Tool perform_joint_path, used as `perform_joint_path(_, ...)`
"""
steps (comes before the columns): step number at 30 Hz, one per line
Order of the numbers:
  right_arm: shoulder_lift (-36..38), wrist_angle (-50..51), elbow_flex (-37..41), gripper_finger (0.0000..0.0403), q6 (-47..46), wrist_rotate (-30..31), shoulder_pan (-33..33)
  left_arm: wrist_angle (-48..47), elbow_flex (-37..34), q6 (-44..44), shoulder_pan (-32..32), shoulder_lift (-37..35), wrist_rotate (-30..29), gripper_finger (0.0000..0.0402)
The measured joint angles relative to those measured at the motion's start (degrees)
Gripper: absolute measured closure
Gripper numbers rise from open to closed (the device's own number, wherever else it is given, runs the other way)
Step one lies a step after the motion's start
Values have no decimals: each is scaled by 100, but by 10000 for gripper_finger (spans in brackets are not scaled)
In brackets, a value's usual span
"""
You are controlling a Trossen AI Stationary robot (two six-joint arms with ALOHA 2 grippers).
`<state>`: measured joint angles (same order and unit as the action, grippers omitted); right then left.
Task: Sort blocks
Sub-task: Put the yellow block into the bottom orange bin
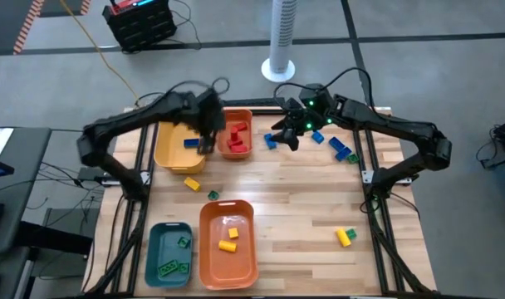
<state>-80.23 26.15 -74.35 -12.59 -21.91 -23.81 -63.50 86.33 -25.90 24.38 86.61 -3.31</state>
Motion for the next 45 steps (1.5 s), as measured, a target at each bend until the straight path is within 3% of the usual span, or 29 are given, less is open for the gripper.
perform_joint_path(4, 0, 3, 0, 113, 94, 0, 4, -23, -694, -886, -955, -614, -184, 185)
perform_joint_path(11, 0, -2, 0, 113, 154, 0, 50, -72, -2014, -942, -2035, -1279, -292, 184)
perform_joint_path(15, 0, 0, 0, 113, 158, -2, 52, -106, -2359, -1028, -2404, -1260, -675, 184)
perform_joint_path(20, 0, 0, 0, 113, 157, -2, 52, -242, -2372, -1060, -2821, -778, -653, 184)
perform_joint_path(26, -1, 1, 0, 113, 122, -3, 52, -133, -2374, -1085, -2926, -133, -82, 184)
perform_joint_path(31, -2, 4, 0, 113, 104, -4, 59, 418, -2374, -1100, -2717, -122, 170, 184)
perform_joint_path(45, -2, 1, 0, 113, 87, -4, 155, 495, -2642, -2190, -2164, -157, 585, 184)
